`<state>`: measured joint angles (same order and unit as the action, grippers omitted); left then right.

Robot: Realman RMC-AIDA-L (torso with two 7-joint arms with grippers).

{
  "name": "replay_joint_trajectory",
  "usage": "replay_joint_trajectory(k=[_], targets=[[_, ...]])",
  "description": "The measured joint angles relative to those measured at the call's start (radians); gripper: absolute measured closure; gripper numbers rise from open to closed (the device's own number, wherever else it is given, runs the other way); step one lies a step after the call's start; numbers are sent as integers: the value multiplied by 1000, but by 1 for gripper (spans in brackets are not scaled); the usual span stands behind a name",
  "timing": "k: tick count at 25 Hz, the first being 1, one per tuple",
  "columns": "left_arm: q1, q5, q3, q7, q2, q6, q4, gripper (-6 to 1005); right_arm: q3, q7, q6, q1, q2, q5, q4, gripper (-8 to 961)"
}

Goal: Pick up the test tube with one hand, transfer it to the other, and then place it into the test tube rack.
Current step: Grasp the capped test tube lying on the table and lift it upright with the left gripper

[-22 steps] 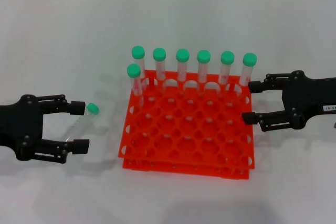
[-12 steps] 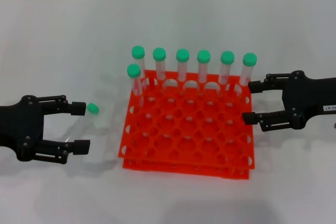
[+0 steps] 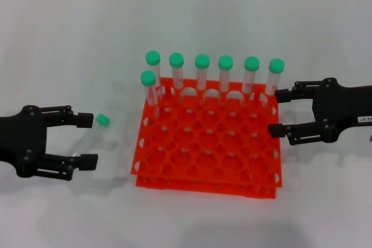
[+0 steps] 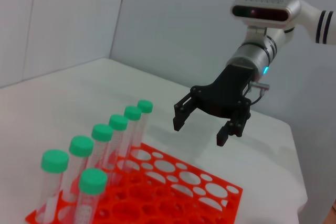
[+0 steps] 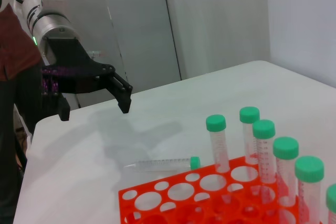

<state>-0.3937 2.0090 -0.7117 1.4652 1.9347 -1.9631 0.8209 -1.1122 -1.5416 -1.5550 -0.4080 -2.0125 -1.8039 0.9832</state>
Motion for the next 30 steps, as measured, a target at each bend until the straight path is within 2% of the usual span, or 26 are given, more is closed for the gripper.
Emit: replay_joint_trajectory(k=[7, 17, 25, 30], targets=[[-11, 75, -2, 187, -22, 5, 96, 111, 0, 0, 2, -2, 0, 0, 0, 182], [-109, 369, 0, 388, -50, 22, 126, 111, 0, 1, 1, -5, -2, 13, 1, 182], [-163, 555, 1, 488, -50, 63, 144, 112, 0, 1, 5, -6, -2, 29, 2, 182], [-186, 576, 1, 503, -47, 82, 134, 112, -1, 2, 6, 0, -2, 38, 1, 183]])
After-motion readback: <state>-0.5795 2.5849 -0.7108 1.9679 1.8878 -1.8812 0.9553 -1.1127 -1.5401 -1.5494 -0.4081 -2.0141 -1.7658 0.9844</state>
